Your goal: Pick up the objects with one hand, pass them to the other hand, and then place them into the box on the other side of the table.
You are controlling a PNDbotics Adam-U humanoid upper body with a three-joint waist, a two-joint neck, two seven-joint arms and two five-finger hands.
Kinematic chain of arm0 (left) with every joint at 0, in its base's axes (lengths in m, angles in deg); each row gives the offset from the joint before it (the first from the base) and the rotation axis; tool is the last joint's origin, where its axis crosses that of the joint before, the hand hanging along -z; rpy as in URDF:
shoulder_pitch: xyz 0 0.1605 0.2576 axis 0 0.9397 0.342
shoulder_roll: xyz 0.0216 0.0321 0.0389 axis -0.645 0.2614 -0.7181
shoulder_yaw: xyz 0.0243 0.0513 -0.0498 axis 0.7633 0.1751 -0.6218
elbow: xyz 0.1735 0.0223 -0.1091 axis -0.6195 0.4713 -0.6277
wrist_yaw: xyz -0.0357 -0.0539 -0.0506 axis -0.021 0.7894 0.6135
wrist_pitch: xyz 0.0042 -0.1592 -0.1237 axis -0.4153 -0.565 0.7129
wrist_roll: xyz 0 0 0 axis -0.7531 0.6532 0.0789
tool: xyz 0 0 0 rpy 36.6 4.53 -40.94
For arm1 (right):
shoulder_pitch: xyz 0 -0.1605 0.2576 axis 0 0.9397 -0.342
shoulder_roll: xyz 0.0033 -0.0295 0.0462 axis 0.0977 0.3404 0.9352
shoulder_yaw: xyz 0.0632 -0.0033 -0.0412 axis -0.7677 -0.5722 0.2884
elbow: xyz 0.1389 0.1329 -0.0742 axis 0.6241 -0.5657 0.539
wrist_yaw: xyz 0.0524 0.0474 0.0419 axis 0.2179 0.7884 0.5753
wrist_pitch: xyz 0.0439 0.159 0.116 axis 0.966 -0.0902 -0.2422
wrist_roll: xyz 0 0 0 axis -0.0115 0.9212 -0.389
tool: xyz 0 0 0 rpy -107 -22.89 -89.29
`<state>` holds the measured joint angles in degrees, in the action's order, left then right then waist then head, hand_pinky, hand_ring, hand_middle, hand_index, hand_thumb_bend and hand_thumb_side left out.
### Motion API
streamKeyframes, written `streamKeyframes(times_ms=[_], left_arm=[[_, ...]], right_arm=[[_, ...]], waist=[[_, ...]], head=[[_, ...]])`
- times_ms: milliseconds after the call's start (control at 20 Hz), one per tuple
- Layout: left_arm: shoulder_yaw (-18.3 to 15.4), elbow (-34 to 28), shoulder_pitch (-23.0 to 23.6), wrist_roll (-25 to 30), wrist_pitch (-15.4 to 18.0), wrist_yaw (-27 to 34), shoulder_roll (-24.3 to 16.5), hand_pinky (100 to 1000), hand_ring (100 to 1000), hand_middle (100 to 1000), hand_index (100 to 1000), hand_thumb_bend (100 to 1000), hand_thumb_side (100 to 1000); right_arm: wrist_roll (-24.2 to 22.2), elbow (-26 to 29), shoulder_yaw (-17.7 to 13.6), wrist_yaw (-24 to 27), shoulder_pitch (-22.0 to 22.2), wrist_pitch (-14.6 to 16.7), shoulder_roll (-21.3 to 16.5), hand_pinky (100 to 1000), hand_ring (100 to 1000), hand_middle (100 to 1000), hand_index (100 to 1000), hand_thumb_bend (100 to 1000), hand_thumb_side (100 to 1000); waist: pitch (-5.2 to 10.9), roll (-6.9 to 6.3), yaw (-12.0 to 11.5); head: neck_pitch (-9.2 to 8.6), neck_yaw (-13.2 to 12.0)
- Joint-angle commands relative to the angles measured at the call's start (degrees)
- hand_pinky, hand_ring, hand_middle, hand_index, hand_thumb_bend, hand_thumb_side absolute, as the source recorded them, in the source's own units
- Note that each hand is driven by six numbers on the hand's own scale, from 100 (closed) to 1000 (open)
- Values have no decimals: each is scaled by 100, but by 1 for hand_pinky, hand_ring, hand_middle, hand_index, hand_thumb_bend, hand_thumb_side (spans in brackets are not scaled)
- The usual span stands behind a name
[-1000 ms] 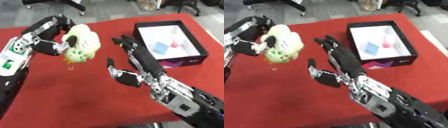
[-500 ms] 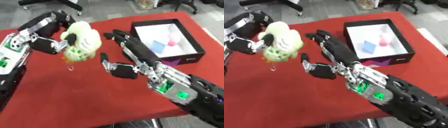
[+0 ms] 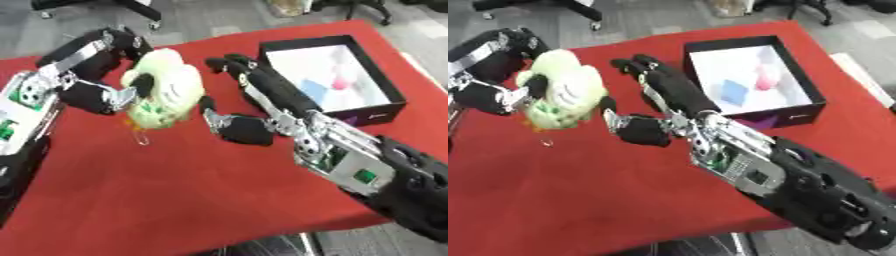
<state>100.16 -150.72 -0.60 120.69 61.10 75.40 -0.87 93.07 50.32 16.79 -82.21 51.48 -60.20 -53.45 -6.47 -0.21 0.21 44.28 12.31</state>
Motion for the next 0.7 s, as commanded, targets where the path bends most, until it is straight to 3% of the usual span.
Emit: streamKeyframes(times_ms=[50,400,700], left_arm=[[-13,-114,-90,1353,1388,-57,-5,543,259,187,351,100,316],[23,-99,-60,1353,1642,-118,-2,537,260,188,355,100,321],[-43,-126,15,1353,1704,-109,-26,560,257,185,358,100,326]], right_arm=[[-260,117,12,67,-152,-22,-139,735,1000,832,943,100,677],[-1088,117,124,-38,-267,-64,-127,760,1000,848,947,100,676],[-1106,117,60,112,-230,-49,-104,733,1000,842,943,100,692]], waist=[[57,17,-3],[66,75,37],[65,110,61]], head=[[-16,22],[-16,12],[-16,0]])
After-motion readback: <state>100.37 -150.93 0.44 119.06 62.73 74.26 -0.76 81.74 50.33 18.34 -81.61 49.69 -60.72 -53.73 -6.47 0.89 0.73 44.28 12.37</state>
